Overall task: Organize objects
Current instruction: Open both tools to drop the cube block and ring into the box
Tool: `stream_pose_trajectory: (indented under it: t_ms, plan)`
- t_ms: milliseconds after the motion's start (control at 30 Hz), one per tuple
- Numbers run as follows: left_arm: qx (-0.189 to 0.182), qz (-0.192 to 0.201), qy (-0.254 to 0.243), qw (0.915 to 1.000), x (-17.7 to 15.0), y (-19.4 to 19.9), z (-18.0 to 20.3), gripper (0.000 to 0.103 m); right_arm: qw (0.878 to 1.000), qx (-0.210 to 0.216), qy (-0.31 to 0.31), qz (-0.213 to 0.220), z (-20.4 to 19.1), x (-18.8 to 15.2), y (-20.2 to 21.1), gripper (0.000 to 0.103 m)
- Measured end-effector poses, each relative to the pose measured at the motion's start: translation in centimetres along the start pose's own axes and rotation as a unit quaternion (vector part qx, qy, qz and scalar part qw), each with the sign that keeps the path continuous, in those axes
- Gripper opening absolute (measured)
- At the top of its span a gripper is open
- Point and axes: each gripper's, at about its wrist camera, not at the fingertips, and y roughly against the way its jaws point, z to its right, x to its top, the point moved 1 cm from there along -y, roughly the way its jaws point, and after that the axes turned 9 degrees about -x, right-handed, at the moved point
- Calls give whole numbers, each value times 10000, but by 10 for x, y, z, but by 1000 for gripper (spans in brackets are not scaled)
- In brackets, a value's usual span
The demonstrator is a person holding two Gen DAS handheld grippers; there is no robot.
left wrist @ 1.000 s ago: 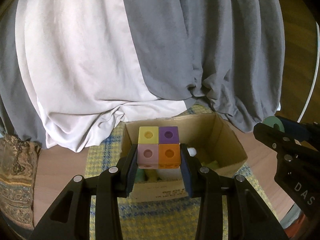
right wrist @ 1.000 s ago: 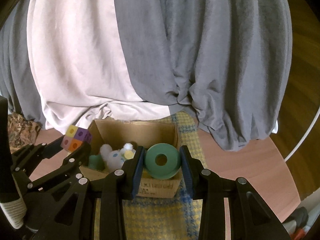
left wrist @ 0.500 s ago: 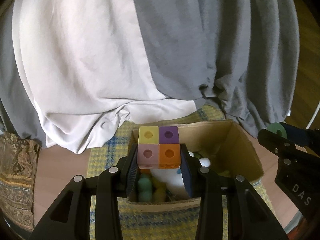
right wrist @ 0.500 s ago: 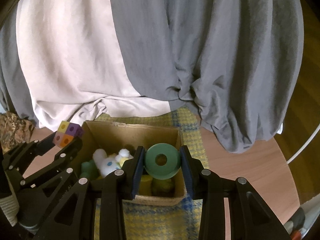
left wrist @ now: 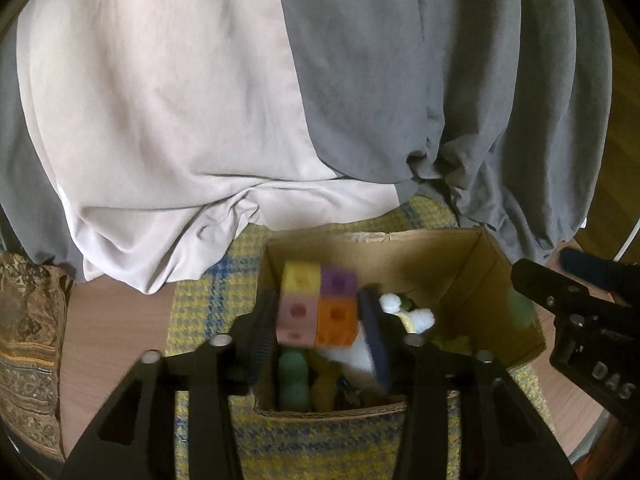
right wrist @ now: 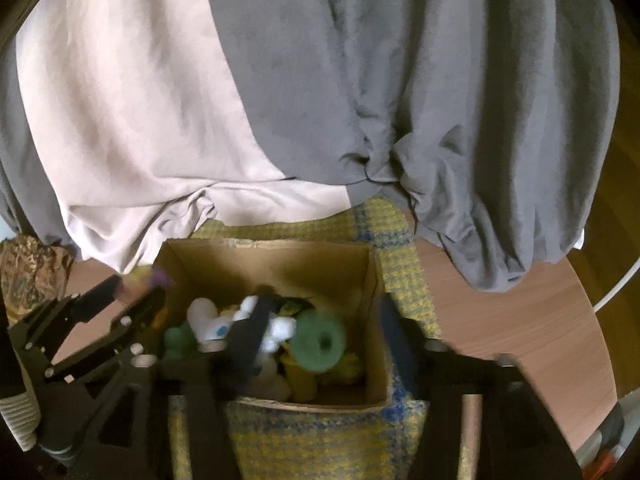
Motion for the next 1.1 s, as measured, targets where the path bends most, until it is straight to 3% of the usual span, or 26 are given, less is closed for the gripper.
stream_pose_trajectory:
  t_ms: [33,333,1100]
  plan:
    - [-1,-8,-20,10000,0,0,1,71,10000,-28,-25,53,2,0,2,76]
    - [219,228,-157,9994,-1,14,7,99,9995,-230,-56,192,7,0,16,97]
    - [372,386,5,9986,-30,45,19,102,9981,-357,-203,458,24,-29,51,101]
